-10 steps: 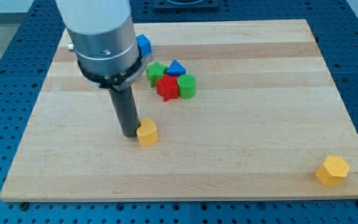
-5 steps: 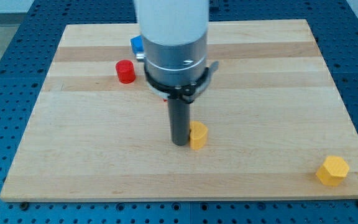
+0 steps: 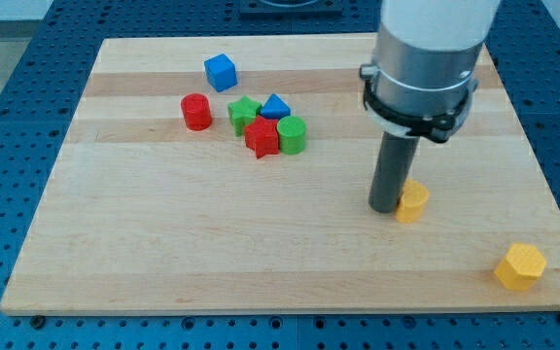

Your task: Push the yellow heart towards the yellow hexagon

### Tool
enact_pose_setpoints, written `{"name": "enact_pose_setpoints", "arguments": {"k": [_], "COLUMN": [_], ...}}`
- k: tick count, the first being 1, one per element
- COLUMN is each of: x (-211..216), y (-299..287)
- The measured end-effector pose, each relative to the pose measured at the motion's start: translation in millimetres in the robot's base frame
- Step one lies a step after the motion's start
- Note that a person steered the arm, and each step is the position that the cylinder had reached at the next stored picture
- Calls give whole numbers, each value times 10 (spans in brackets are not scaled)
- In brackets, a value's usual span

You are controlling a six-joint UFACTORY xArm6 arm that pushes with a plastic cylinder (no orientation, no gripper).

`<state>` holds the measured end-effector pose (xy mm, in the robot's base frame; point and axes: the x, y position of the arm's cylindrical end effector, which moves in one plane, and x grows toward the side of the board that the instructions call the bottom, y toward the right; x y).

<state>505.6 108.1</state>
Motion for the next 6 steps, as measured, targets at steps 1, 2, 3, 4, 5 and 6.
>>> {"name": "enact_pose_setpoints", "arguments": {"k": [1, 2, 3, 4, 5, 6], "x": [-89, -117, -176, -222, -222, -146], "y": [205, 377, 556, 739, 879, 989]}}
